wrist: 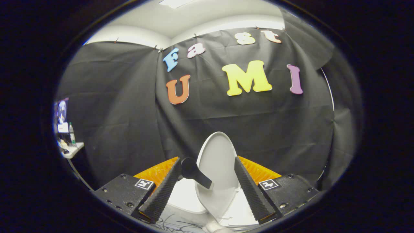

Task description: Open the toilet lid.

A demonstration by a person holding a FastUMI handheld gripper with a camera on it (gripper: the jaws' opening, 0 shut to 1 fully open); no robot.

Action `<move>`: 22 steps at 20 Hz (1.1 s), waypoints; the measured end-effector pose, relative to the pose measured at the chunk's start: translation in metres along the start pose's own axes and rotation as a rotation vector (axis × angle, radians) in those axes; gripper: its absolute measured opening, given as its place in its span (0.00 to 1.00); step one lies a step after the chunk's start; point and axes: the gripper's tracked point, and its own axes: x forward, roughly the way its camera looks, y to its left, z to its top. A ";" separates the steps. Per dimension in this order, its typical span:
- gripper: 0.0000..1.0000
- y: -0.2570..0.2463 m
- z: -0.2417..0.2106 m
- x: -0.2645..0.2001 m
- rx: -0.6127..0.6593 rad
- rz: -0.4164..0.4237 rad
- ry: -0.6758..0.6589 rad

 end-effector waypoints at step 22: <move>1.00 -0.298 -0.130 -0.176 -0.050 -0.566 0.068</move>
